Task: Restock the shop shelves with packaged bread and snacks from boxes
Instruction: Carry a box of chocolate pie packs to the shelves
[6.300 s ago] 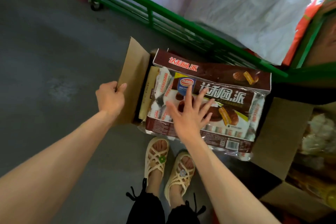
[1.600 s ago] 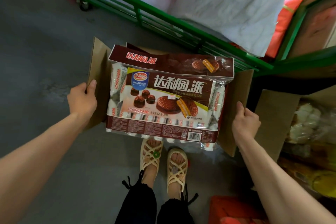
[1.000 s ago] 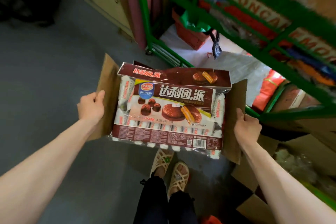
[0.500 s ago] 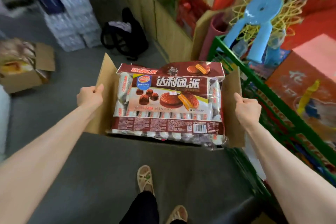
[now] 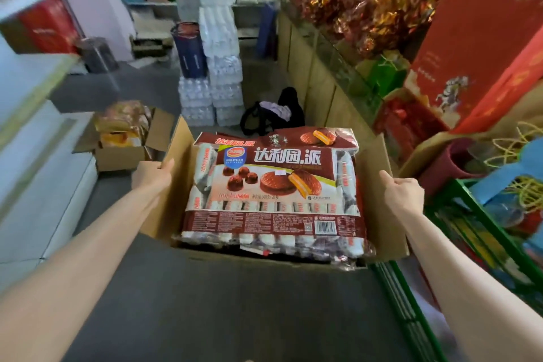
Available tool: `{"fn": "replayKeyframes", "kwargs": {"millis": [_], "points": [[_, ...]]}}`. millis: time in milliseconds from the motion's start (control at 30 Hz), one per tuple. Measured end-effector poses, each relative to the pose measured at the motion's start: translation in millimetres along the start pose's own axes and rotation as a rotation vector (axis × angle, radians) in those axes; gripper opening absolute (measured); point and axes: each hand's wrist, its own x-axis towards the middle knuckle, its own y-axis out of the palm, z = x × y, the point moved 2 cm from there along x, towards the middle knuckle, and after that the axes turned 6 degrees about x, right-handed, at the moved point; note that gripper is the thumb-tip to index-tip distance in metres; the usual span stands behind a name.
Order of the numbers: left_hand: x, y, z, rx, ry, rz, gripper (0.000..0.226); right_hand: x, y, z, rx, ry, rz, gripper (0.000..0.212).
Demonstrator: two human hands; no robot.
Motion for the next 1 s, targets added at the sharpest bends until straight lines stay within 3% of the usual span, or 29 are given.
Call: {"fn": "replayKeyframes", "kwargs": {"millis": [333, 600, 733, 1000], "points": [[140.7, -59.5, -12.2, 0.03, -0.111, -0.206, 0.044, 77.6, 170.6, 152.6, 0.011, -0.11, 0.201, 0.048], [270.4, -84.4, -16.8, -0.086, -0.302, -0.329, 0.036, 170.2, 345.9, 289.5, -0.052, -0.232, 0.4, 0.045], [321.4, -99.8, -19.3, -0.098, -0.389, -0.423, 0.045, 193.4, 420.0, 358.7, -0.113, -0.334, 0.491, 0.051], [429.0, -120.8, -1.6, -0.178, -0.526, -0.534, 0.041, 215.4, 566.7, 459.8, -0.093, -0.409, 0.642, 0.048]]}}
